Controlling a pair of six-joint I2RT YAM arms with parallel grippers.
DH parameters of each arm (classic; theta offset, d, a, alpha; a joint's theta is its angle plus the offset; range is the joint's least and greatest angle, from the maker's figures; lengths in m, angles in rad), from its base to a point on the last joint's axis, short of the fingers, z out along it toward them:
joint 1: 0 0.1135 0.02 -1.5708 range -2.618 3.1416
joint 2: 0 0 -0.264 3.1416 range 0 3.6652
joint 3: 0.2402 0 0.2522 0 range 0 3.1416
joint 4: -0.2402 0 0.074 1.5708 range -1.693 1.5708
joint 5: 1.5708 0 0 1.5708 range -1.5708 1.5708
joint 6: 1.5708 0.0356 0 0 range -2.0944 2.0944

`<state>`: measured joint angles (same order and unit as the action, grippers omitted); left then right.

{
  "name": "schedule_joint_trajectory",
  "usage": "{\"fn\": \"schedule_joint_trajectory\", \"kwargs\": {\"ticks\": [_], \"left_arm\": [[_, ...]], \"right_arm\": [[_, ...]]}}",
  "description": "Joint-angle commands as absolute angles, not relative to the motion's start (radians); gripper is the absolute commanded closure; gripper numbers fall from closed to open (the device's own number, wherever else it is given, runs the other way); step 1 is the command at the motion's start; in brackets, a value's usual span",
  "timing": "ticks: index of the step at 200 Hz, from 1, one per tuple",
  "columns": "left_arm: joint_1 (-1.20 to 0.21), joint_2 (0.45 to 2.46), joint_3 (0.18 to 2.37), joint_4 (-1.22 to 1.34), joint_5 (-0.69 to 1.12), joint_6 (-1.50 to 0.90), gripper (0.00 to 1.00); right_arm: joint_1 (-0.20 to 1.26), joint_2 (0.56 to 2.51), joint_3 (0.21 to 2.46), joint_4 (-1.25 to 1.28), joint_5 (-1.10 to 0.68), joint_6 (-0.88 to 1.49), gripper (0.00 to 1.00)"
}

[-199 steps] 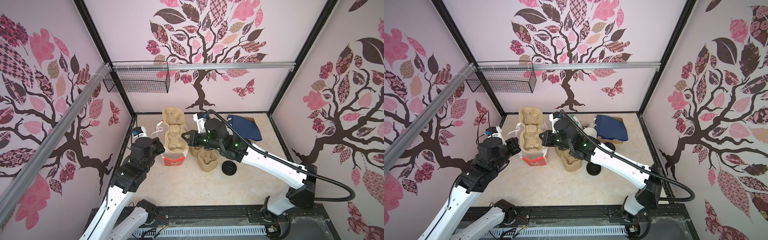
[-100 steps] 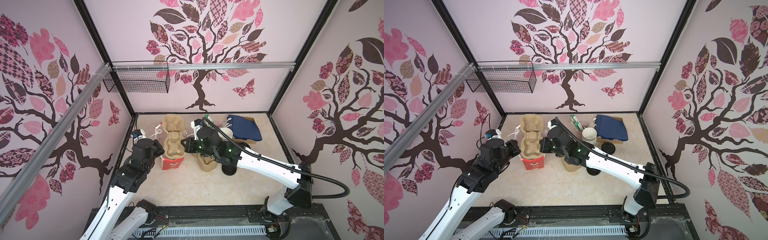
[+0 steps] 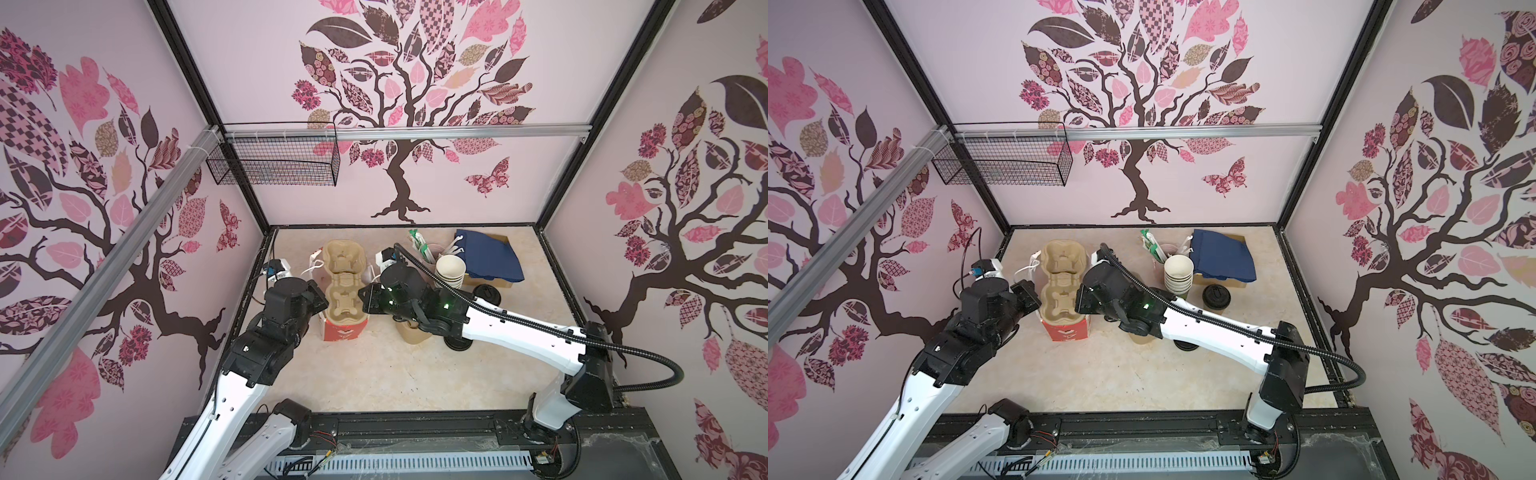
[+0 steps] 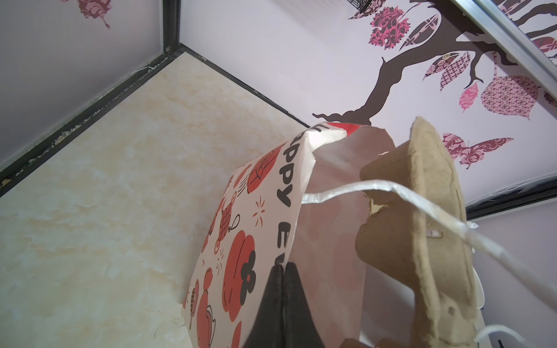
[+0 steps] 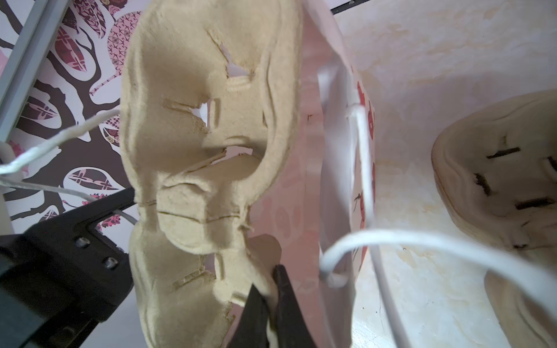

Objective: Pack a coffee takeout order
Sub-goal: Place the cup tray in the takeout bag.

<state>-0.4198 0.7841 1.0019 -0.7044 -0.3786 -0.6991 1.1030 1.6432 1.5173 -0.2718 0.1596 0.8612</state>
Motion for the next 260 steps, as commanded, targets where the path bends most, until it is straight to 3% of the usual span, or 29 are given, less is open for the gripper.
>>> {"fn": "schedule_joint_trajectory", "kwargs": {"ticks": [1, 104, 260], "left_arm": [[-0.423, 0.775, 0.984, -0.685, -0.362, -0.672, 1.00], [-0.426, 0.733, 0.955, -0.692, -0.244, -0.552, 1.00], [-0.428, 0.751, 0.951, -0.569, -0.267, -0.571, 1.00]], "right_arm": [[1.111, 1.670, 1.513, -0.285, 0.189, 0.878, 0.92], [1.101, 1.739, 1.532, -0.295, 0.185, 0.919, 0.91], [1.123, 1.722, 1.550, -0.387, 0.120, 1.026, 0.91]]}}
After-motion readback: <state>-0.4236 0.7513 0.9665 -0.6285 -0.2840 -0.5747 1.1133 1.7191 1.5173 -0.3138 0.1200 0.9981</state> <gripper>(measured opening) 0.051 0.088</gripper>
